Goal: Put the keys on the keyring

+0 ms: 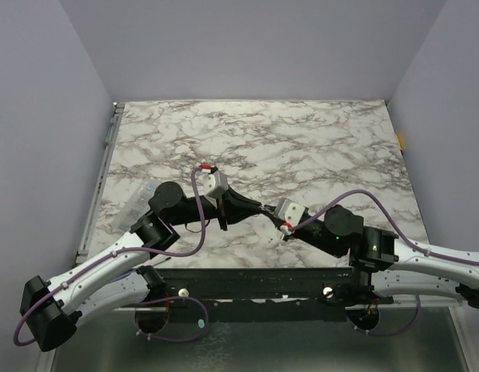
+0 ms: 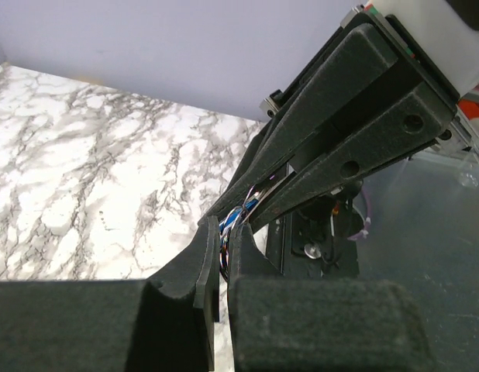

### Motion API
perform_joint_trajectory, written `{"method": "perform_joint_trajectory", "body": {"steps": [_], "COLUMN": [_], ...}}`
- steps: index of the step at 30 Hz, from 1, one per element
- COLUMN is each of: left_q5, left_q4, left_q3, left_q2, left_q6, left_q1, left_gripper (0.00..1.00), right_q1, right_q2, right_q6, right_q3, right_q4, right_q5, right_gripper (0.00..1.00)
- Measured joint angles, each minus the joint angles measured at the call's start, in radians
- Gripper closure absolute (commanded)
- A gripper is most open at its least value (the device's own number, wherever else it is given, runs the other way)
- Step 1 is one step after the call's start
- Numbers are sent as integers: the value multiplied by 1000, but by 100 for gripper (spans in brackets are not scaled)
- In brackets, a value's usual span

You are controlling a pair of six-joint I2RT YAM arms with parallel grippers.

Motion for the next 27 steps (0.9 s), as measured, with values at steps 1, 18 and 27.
{"method": "perform_joint_trajectory", "body": {"steps": [1,18,27], "left_q5": [-5,-62,-95], "left_q4": [10,105,106], "left_q3": [-2,-32,-51], "left_q2": [-2,-15,-111], "left_q6": [-7,-53,21], "left_q1": [3,40,60], "left_gripper": [100,53,22], "right_q1": [-1,-9,-2], "right_q2": [2,32,13], "right_q6": [0,-9,-8], "right_q3": [-3,-23,-9], "right_q4": [16,136,8], "right_q5": [5,41,-21], "right_gripper": [99,99,100]}}
